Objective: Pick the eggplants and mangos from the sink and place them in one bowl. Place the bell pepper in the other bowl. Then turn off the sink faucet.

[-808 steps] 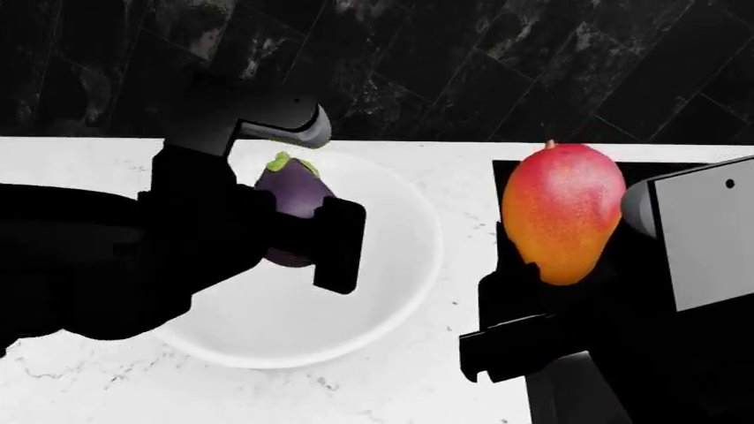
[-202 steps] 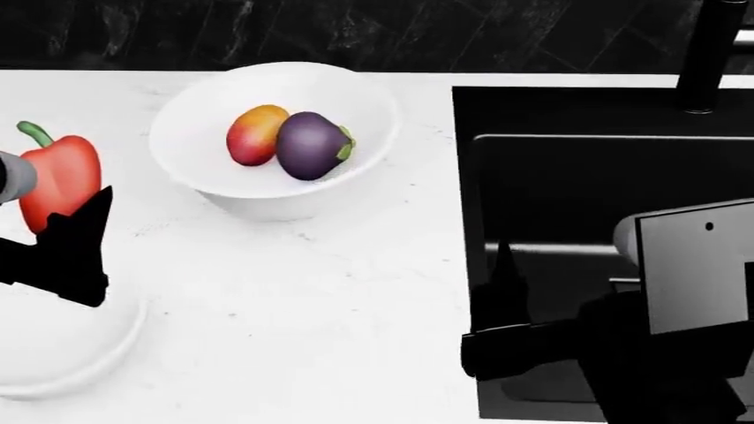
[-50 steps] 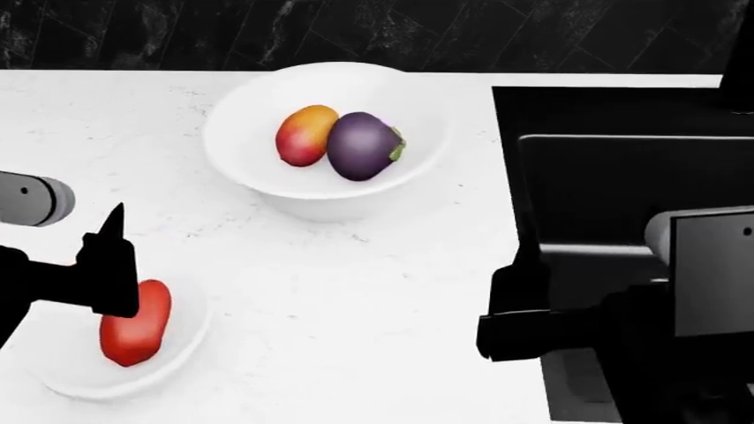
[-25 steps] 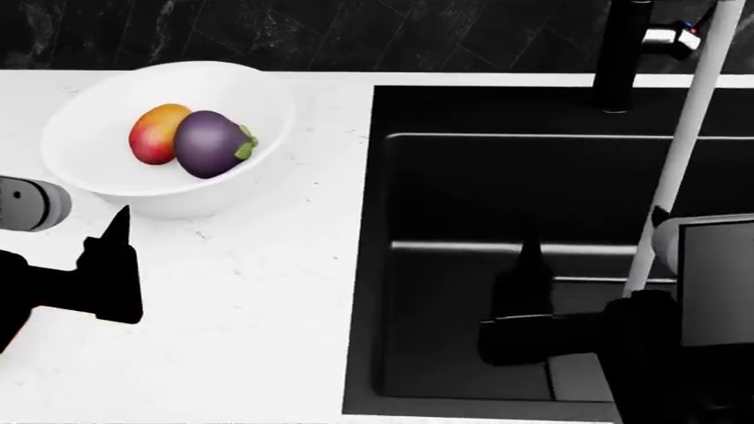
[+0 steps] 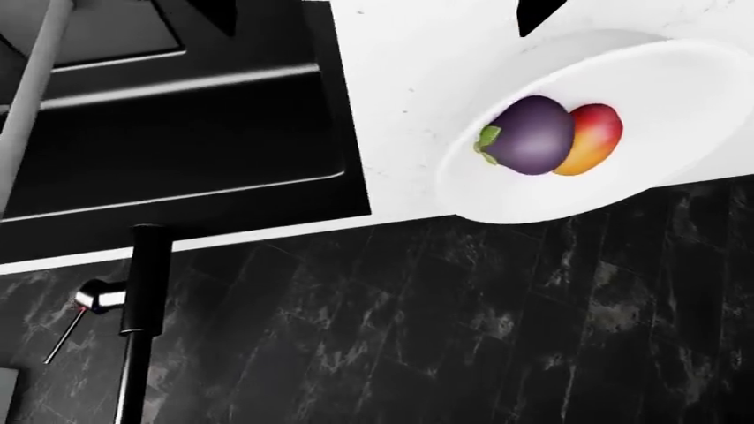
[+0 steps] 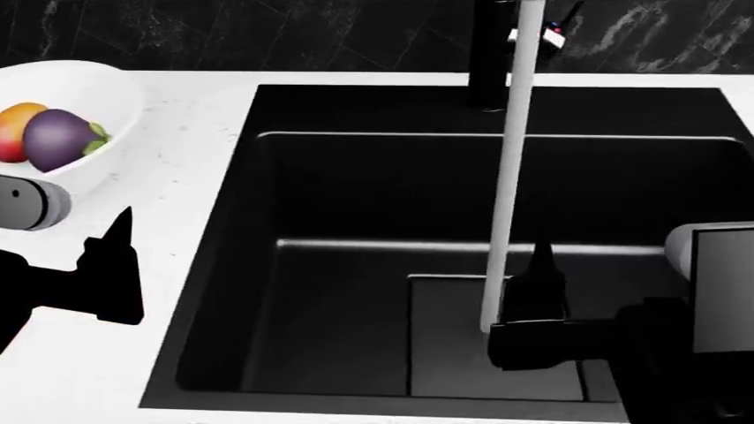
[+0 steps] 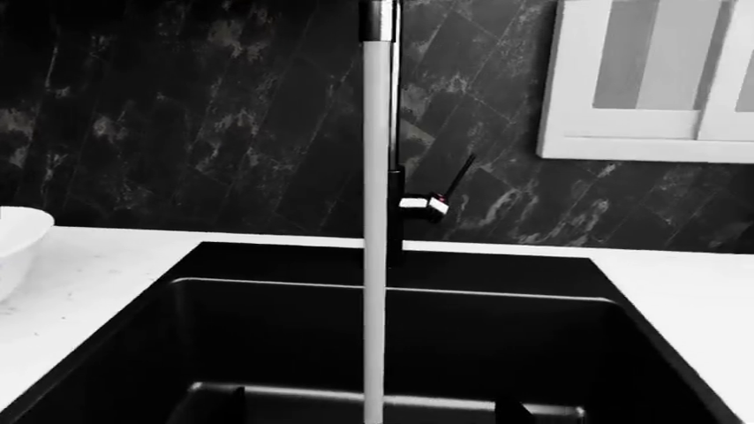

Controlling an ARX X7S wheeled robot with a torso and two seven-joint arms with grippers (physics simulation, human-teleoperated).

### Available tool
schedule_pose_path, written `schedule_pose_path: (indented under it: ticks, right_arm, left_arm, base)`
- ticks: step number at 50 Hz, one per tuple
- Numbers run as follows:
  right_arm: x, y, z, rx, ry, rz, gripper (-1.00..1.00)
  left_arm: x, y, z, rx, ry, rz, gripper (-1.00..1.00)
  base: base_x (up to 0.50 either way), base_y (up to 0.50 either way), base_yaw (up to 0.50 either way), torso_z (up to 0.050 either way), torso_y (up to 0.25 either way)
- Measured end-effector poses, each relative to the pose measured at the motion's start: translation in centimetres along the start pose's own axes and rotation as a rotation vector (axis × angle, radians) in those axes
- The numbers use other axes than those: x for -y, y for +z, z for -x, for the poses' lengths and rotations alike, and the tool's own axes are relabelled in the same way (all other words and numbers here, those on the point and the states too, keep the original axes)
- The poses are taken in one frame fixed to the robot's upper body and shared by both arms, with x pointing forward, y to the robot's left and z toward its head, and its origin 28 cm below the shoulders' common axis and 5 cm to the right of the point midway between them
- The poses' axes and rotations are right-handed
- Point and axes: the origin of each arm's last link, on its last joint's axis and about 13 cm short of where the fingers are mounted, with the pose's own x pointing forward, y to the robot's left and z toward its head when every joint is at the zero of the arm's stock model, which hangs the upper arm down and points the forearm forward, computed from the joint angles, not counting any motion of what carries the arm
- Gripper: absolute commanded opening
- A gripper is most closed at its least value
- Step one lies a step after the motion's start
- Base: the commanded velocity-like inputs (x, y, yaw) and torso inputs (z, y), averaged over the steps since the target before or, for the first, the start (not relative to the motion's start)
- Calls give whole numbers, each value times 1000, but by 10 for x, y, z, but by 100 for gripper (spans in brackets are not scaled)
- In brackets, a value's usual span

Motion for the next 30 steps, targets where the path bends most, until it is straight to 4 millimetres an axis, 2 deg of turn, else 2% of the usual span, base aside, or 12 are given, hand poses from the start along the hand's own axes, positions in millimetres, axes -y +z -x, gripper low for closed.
schedule_pose_path:
  ticks: [23, 30]
  right_arm:
    - [-1, 0, -1, -7, -7, 6, 100]
    - [-1, 0, -2, -5, -10, 7, 100]
  left_arm:
    - [0, -6, -1, -3, -12, 12, 100]
    - [-1, -7, -2, -5, -18, 14, 100]
  base:
    - [0, -500, 0, 0, 0]
    - [0, -104, 0, 0, 0]
